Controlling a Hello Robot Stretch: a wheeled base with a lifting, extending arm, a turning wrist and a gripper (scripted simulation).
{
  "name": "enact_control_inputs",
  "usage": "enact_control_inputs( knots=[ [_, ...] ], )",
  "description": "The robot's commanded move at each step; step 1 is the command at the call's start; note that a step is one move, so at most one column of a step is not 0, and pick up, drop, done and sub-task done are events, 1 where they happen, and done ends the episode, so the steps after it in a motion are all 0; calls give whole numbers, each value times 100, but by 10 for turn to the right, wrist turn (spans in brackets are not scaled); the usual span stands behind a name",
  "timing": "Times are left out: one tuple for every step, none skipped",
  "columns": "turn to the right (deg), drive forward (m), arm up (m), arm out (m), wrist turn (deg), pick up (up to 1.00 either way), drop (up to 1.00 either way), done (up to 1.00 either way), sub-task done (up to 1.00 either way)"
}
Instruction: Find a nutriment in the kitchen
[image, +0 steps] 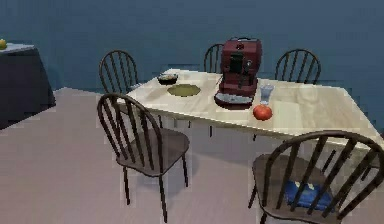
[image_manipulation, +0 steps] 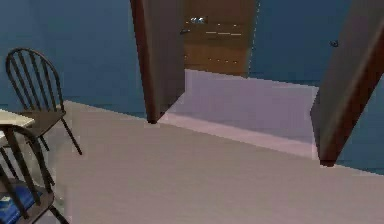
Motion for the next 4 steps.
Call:
enact_control_inputs(
  knots=[
    [0,75,0,0,0,0,0,0,0],
    [360,0,0,0,0,0,0,0,0],
    [0,100,0,0,0,0,0,0,0],
    [0,0,0,0,0,0,0,100,0]
  ],
)
